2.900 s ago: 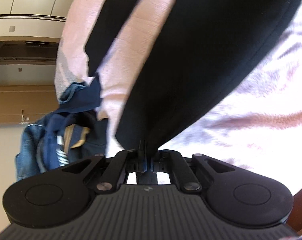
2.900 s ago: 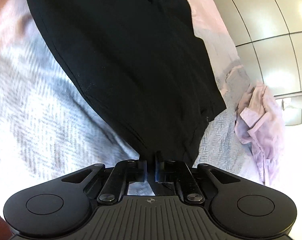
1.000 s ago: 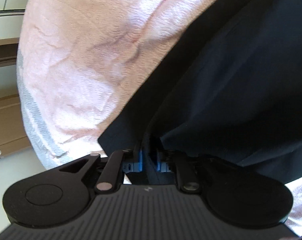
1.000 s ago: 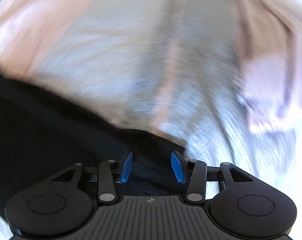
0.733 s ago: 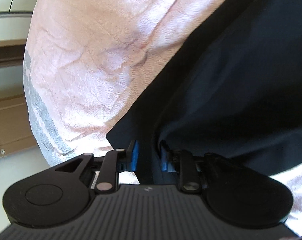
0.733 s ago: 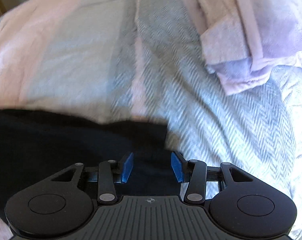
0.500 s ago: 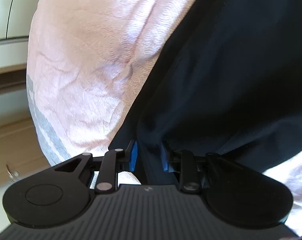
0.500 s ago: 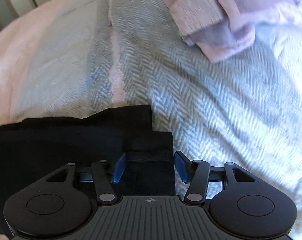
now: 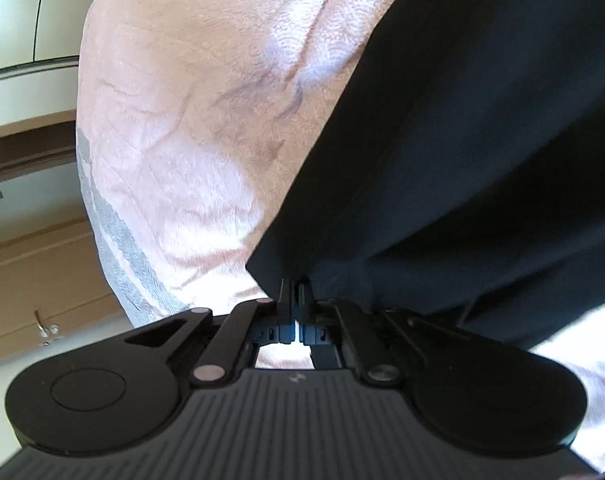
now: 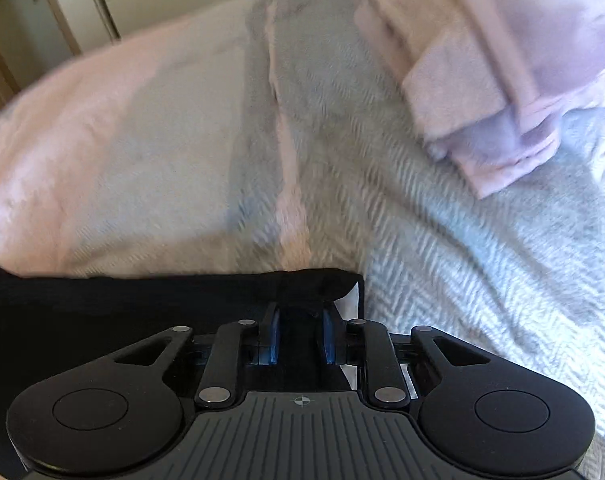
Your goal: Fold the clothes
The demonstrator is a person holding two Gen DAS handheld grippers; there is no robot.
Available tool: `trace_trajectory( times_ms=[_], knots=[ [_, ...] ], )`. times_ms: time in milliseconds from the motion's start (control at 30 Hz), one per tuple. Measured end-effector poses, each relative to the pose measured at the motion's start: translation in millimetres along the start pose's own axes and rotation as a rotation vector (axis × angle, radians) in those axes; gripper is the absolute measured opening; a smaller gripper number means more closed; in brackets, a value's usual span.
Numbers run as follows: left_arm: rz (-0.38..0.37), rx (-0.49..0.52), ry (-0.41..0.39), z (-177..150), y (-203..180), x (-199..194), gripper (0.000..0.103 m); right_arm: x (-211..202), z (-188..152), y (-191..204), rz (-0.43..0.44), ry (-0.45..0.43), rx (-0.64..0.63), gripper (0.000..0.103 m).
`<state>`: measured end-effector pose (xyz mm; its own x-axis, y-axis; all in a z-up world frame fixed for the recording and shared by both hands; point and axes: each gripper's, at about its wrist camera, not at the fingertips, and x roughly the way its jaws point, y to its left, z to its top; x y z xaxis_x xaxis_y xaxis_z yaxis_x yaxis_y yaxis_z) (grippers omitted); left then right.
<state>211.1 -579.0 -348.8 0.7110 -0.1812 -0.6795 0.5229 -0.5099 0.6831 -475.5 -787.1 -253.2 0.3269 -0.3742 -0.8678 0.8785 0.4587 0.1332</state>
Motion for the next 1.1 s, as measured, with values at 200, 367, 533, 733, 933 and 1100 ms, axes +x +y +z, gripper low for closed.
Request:
trace_trajectory(
  times_ms=[200, 367, 533, 733, 933, 1100],
  knots=[
    [0.027, -0.04, -0.02, 0.3, 9.5, -12.3, 0.009, -26.6, -7.4, 2.7, -0.128, -0.017, 0.017, 0.055],
    [-0.006, -0.106, -0.01, -33.0, 27.5, -24.6, 0.041, -68.9, -17.5, 35.3, -0.131, -0.086, -0.038, 0.055],
    [-0.022, -0.209, -0.003, -90.0, 42.0, -43.2, 0.046, -74.6, -36.0, 87.4, 0.014, -0.084, -0.092, 0.055],
    [-0.099, -0.307, -0.045, -151.2, 43.1, -52.5, 0.049, -55.1, -66.2, 159.7, 0.154, -0.029, -0.185, 0.055],
    [-0.229, -0.464, -0.189, -176.8, 54.9, -30.1, 0.049, -45.1, -87.8, 239.6, 0.211, 0.013, -0.273, 0.055],
    [-0.331, -0.457, -0.36, -161.6, 72.5, 14.7, 0.049, -45.1, -99.4, 308.5, 0.168, 0.01, -0.266, 0.055]
  ],
)
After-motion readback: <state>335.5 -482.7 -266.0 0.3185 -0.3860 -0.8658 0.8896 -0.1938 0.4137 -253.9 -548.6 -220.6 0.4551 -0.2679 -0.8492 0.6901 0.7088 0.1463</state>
